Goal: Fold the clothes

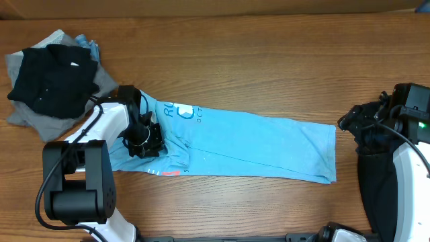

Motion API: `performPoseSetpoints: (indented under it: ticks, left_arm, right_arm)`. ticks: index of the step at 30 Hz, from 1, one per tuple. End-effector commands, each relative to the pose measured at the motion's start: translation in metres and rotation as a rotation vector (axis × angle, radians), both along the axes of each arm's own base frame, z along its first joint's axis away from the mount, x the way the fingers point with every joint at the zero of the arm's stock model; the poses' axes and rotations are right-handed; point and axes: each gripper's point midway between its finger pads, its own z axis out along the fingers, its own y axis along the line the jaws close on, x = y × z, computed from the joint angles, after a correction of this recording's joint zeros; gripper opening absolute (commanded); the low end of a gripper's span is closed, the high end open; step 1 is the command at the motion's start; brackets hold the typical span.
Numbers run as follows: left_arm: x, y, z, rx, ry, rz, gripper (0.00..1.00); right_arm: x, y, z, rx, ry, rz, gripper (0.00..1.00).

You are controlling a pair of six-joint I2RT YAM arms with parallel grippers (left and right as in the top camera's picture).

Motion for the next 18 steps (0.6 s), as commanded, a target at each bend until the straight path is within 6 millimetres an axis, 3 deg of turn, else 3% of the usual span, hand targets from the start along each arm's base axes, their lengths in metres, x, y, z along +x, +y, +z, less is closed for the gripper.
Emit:
performPoseSetpoints:
  ticks: [1, 5, 15, 18]
  left_arm:
    - [0.001, -0.003, 0.000, 0.012, -0.002, 0.028, 0.40]
    - [0.000, -0.010, 0.000, 0.014, -0.007, 0.003, 0.42]
    - [-0.001, -0.012, -0.002, 0.044, -0.002, -0.001, 0.04]
    - [-0.002, -0.013, -0.001, 0.041, 0.005, 0.000, 0.04]
  right_arm:
    - [0.002, -0.003, 0.002, -0.012, -0.010, 0.000, 0.77]
    - [0.002, -0.003, 0.002, -0.012, -0.010, 0.000, 0.76]
    - [0.002, -0.003, 0.002, -0.012, -0.010, 0.000, 0.77]
    - [0.002, -0.003, 0.002, -0.012, -0.010, 0.000, 0.77]
